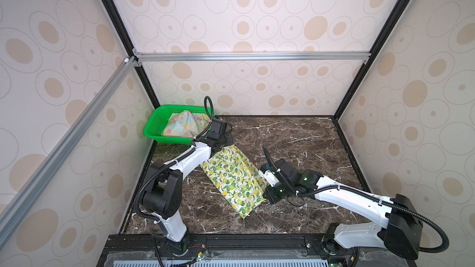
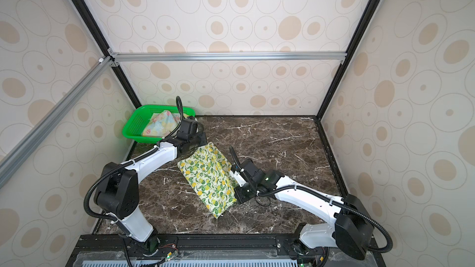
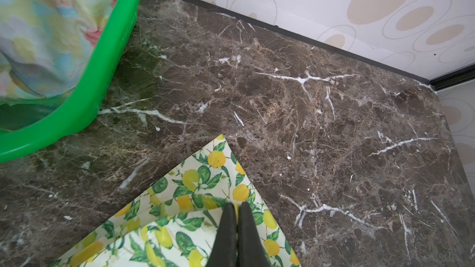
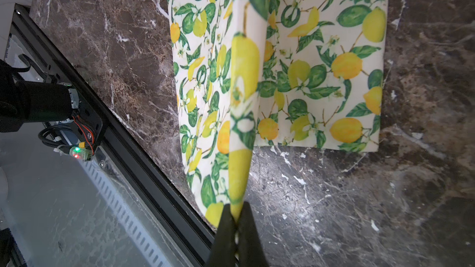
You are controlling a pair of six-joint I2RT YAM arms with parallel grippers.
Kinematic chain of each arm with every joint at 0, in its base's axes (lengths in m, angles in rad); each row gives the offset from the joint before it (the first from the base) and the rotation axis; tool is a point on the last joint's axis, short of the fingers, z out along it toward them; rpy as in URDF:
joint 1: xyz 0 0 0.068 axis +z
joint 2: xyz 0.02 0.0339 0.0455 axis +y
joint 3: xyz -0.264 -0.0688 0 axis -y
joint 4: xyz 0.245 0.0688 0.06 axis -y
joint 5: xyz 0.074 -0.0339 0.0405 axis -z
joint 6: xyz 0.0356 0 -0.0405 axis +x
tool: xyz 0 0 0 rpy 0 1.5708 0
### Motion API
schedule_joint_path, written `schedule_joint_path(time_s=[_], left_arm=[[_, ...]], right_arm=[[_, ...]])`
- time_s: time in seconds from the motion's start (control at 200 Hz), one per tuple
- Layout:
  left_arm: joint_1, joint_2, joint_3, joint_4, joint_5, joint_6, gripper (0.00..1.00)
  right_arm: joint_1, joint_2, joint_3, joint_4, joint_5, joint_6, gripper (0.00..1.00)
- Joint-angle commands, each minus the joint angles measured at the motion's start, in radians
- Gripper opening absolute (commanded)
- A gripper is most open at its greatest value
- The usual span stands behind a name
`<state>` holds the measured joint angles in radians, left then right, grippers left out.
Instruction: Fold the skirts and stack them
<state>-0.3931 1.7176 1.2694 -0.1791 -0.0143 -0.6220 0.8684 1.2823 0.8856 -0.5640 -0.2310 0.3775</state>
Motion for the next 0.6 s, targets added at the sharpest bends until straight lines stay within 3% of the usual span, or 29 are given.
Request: schedule_joint_path(time_s=[0.0, 0.595], left_arm=[[0.001, 0.010, 0.063, 0.048, -0.025, 0.013, 0.00], [0.000, 0.040, 0.081, 0.063, -0.101, 0.019, 0.00]], right_arm=[[-0.009, -0.016, -0.005, -0.057, 0.017, -0.002, 0.00], [-0.016, 0.030, 0.105, -0.140, 0.128, -0.081, 0.00]])
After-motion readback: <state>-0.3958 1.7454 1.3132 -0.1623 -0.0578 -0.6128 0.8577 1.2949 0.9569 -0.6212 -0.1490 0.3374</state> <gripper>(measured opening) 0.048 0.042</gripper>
